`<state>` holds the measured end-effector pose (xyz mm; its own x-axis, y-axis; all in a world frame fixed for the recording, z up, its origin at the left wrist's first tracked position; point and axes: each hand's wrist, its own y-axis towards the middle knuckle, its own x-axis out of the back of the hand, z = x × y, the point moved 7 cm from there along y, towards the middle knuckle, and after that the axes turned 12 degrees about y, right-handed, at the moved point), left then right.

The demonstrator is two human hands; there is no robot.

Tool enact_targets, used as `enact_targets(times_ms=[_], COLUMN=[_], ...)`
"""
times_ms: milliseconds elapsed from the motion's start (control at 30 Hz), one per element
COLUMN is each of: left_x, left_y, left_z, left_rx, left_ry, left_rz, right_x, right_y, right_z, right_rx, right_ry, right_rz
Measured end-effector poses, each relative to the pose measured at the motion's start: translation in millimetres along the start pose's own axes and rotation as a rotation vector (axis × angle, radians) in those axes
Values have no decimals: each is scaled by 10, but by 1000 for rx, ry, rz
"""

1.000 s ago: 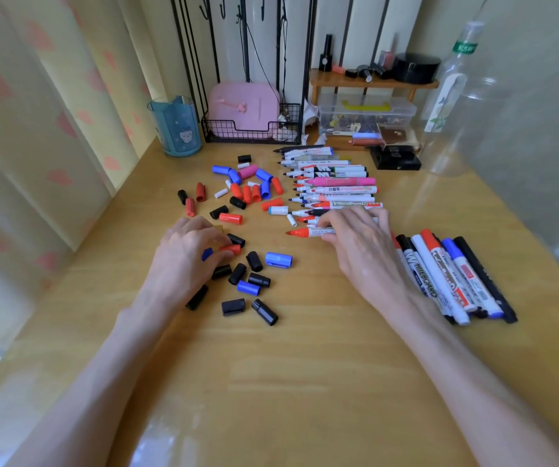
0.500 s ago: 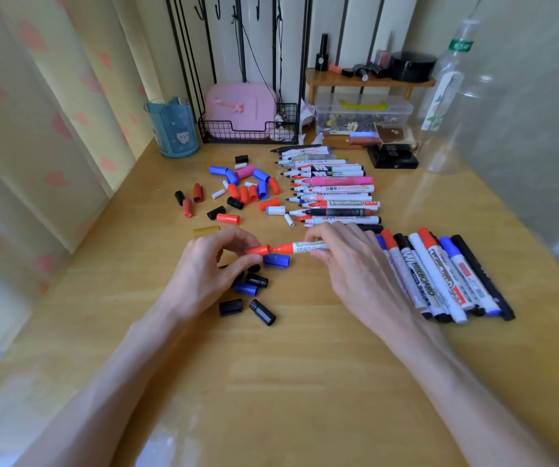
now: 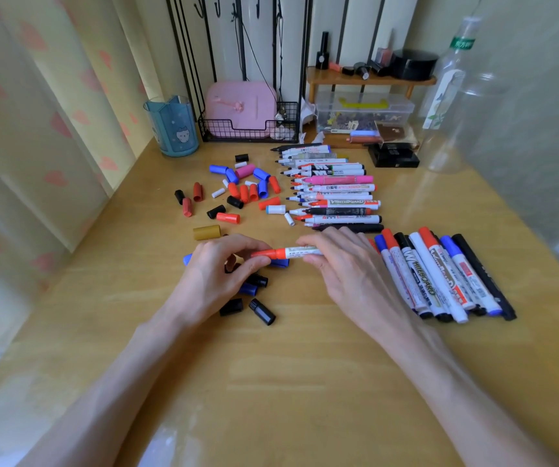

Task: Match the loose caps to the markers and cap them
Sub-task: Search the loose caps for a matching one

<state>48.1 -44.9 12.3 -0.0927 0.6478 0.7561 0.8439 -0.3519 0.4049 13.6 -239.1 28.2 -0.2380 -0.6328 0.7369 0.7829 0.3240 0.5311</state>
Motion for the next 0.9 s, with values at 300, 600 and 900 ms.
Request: enact_targets(times_ms=[300,600,900], left_x=[52,-11,277], left_y=[-1,-3,5], left_z=[-138,-166,296], left_rx=[-28,-49,103], left_ry=[42,31,243], left_rz=[-84,-36,-70], right_x=[39,44,186], right_y=[-34,-63,-63], right_z=[-29,-89,-187], right_rx=[-6,-32,-116], right_ry=[106,137,31], right_rz=[-62,-73,-183])
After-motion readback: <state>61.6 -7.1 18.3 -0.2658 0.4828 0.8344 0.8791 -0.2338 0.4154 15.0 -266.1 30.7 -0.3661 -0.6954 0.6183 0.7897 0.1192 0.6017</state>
